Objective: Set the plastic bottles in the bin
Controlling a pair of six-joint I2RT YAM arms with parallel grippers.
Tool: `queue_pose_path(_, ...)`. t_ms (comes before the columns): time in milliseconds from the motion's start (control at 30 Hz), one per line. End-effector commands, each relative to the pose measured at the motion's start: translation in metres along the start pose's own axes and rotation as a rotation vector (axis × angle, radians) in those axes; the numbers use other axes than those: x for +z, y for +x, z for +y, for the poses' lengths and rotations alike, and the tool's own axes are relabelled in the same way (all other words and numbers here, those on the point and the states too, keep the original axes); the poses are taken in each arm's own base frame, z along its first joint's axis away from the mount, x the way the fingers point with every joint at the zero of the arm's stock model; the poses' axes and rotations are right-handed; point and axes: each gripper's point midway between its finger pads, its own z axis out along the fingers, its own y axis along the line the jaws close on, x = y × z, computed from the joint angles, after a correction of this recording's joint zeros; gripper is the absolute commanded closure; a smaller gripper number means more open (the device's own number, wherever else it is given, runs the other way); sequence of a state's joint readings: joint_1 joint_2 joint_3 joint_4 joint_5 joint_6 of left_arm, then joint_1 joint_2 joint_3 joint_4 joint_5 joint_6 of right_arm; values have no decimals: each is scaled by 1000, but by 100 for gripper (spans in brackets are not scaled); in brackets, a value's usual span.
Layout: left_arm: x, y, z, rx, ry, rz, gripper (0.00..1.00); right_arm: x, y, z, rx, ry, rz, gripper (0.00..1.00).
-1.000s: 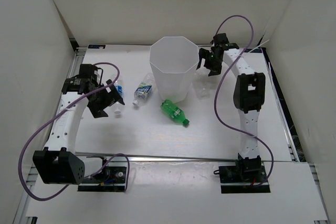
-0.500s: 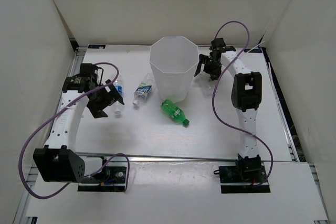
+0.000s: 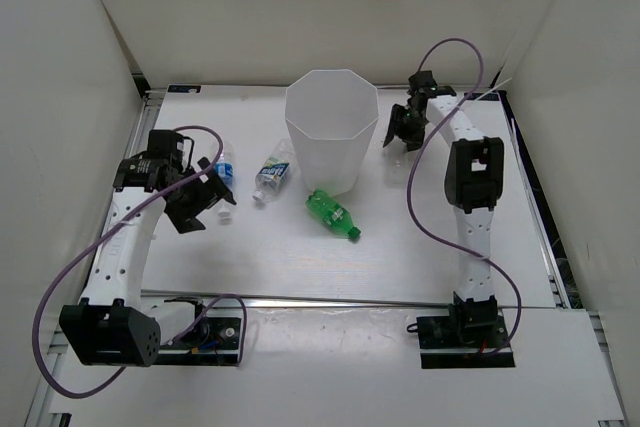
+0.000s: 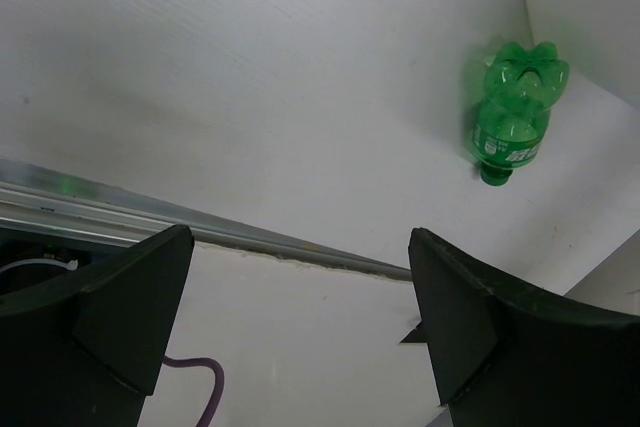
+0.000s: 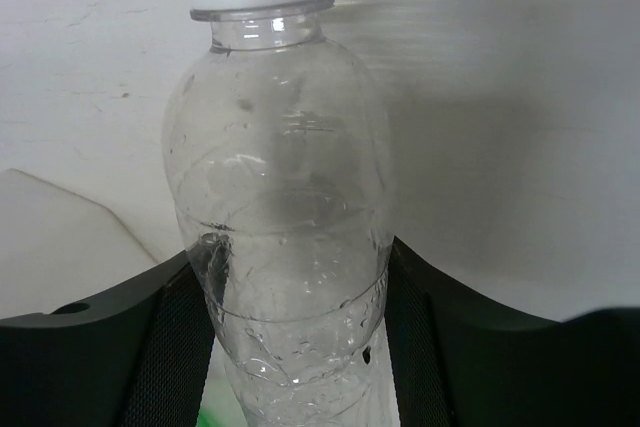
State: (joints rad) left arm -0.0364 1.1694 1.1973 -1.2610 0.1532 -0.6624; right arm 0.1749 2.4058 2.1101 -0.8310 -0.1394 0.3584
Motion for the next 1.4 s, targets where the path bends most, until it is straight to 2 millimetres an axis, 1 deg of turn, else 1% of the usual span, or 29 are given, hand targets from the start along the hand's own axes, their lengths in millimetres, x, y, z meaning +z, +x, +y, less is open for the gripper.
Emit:
queue_pose_path(0,-9,-12,-16,22,70,-58,0,-92,-49,-16,41,18,-196,51)
queue_pose_path(67,-12,-19,-22,37,85,-77,0,-119,-59,-17,65,-5,-248,51)
queue_pose_path(100,-14,-27,-25,41,95,-111,0,-146,-65,-15,86,-47,-290,52)
queue_pose_path(167,-23,-40,-31,70,107,-173,0,-178,-75,-1,90,-142,-347,52)
queue_pose_path(200,-31,-49,-37,76,130,-224,0,-205,-77,10,82,-199,-383,52)
queue_pose_path(267,-36,-60,-38,101,125,-276,0,-253,-84,34,40,-312,-458,52)
queue_pose_path(333,-41,-64,-42,113,139,-297,0,-288,-90,48,10,-376,-529,52)
queue_pose_path(367,-42,-72,-44,118,142,-315,0,-309,-91,60,-10,-426,-562,52)
queue_pose_path(400,-38,-73,-48,120,151,-299,0,-333,-82,77,-45,-512,-573,52)
queue_pose_path(433,-39,-76,-50,120,153,-301,0,-352,-83,92,-92,-592,-612,52)
queue_pose_path(467,-42,-76,-53,124,169,-303,0,-369,-76,105,-128,-661,-618,52)
queue_pose_path(500,-40,-76,-57,127,183,-292,0,-375,-69,119,-129,-726,-592,52)
queue_pose_path(533,-41,-76,-64,140,210,-295,0,-389,-62,134,-185,-795,-596,52)
queue_pose_path(567,-42,-76,-68,136,231,-294,0,-395,-53,153,-230,-832,-590,52)
queue_pose_path(600,-44,-76,-76,146,271,-292,0,-400,-48,163,-262,-847,-596,52)
queue_pose_path(633,-44,-74,-78,150,285,-281,0,-404,-46,172,-315,-850,-622,52)
queue_pose_path(667,-41,-73,-83,177,296,-272,0,-403,-37,191,-366,-872,-623,50)
queue_pose_path(700,-42,-69,-86,196,307,-262,0,-395,-34,198,-391,-877,-609,50)
queue_pose_path(733,-41,-67,-90,209,313,-255,0,-395,-31,207,-421,-882,-620,49)
queue_pose_path(767,-42,-65,-92,212,324,-246,0,-381,-23,221,-464,-893,-592,49)
queue_pose_path(833,-39,-59,-94,221,336,-223,0,-367,-19,233,-498,-885,-583,48)
queue_pose_path(933,-42,-54,-92,234,343,-218,0,-326,-10,258,-541,-852,-549,48)
queue_pose_path(1033,-48,-47,-90,263,345,-219,0,-305,-16,273,-557,-814,-582,48)
queue_pose_path(1133,-51,-44,-81,281,323,-240,0,-296,-27,278,-560,-791,-626,47)
queue_pose_path(1167,-54,-45,-80,281,322,-254,0,-286,-31,276,-558,-774,-623,47)
queue_pose_path(1267,-57,-46,-72,282,284,-273,0,-279,-33,275,-560,-757,-624,30)
queue_pose_path(1300,-57,-46,-72,283,284,-273,0,-268,-33,270,-565,-735,-614,30)
queue_pose_path(1333,-64,-48,-73,285,291,-299,0,-274,-33,271,-568,-738,-622,29)
queue_pose_path(1367,-70,-49,-71,284,289,-325,0,-273,-35,270,-576,-725,-633,18)
